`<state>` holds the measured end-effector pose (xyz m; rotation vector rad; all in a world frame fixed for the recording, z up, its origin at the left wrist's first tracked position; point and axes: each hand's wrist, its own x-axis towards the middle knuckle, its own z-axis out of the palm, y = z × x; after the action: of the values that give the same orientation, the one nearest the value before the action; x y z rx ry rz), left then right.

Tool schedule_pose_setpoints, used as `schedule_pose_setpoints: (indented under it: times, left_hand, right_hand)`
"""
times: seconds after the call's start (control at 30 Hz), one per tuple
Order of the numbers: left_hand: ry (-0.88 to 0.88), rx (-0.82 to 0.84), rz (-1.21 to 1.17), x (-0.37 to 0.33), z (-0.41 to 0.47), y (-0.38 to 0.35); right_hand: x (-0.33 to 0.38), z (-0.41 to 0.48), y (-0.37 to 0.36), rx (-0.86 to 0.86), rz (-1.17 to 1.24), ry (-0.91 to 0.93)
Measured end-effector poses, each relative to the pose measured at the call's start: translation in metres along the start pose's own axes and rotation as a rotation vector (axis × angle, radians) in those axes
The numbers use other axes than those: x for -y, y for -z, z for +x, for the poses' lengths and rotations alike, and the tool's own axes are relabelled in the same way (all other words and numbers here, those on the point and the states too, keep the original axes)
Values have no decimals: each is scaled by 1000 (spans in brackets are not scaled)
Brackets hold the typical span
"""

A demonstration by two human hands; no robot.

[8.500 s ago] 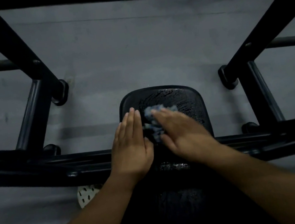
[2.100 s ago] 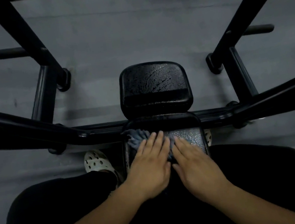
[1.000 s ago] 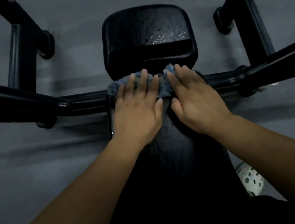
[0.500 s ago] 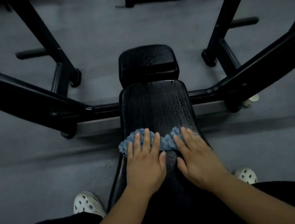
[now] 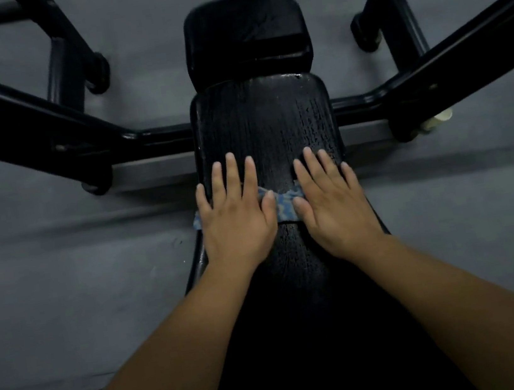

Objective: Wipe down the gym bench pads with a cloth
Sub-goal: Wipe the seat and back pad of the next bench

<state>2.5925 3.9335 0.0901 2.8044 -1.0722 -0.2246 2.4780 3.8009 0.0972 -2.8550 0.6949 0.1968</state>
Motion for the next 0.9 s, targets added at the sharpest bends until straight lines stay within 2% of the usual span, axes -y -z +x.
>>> schedule_pose_setpoints:
  times: [0.3, 0.4, 0.5, 0.73, 0.9]
  left_hand:
    - [-12, -35, 27, 5, -22, -12]
    - [3, -52, 22, 3, -67, -13]
    - [13, 32, 5, -2, -121, -15]
    - [28, 80, -10, -10, -224, -14]
    - [24, 74, -40, -12, -266, -11]
  right_hand:
    - [-1, -13, -11, -34, 0, 10]
    - [6, -57, -18, -52, -25, 16]
    - [15, -110, -25, 20, -24, 15]
    - [27, -210, -42, 53, -21, 20]
    - [41, -252, -39, 40, -32, -59]
